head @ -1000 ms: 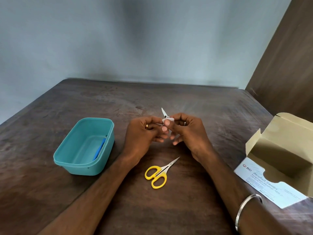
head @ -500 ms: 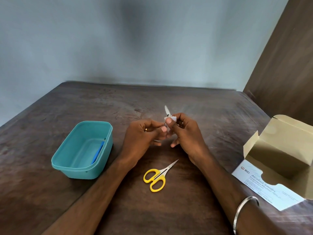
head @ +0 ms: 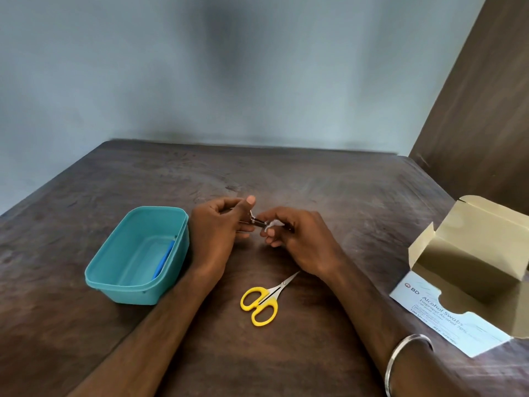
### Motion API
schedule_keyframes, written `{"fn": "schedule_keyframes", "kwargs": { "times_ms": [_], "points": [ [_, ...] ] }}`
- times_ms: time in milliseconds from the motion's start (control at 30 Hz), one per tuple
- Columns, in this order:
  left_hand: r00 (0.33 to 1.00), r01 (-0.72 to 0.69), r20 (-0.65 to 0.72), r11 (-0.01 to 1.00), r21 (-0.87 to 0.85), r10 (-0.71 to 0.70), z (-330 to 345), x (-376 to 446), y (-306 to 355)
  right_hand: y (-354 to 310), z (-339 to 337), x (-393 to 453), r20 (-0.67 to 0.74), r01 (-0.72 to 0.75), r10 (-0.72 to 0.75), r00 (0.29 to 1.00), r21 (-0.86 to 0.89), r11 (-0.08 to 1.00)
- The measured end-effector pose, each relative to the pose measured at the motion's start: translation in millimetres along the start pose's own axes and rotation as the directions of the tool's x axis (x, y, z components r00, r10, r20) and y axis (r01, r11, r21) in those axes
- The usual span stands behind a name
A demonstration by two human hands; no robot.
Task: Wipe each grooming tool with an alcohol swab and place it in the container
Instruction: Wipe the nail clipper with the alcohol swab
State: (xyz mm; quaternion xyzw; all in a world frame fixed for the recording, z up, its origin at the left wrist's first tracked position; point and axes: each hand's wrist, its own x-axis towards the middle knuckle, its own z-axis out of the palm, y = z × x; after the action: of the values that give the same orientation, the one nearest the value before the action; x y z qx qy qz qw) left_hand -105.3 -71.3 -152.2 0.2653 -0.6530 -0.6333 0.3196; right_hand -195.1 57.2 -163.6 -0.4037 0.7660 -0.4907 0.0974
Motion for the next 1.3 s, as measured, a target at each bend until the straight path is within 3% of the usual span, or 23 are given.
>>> {"fn": "schedule_keyframes", "kwargs": {
  "times_ms": [167,367,567,733,1300],
  "points": [
    [0.996,0.087,0.030,0.992,-0.091,-0.085,0,1,-1,8,-5,3,-0.019,0.104,-0.109,0.994,-0.179,0.978],
    [0.980,0.152,0.149,0.978,-0.144,-0.130,5,-1,-4,15,-11,7,-0.114,0.157,-0.188,0.976,-0.238,0.959],
    [0.964,0.187,0.214,0.976,-0.112,-0.160,1,2,-6,8,-12,6,-0.209,0.213,-0.239,0.948,-0.142,0.967],
    [0.922,0.196,0.347,0.980,-0.039,-0.171,0,-1,-6,4,-13,4,-0.228,0.266,-0.286,0.931,-0.113,0.957],
    [0.878,0.296,0.391,0.955,0.006,-0.275,-4,-6,3,7,-18,3,-0.212,0.146,-0.127,0.969,0.078,0.986]
  ]
}}
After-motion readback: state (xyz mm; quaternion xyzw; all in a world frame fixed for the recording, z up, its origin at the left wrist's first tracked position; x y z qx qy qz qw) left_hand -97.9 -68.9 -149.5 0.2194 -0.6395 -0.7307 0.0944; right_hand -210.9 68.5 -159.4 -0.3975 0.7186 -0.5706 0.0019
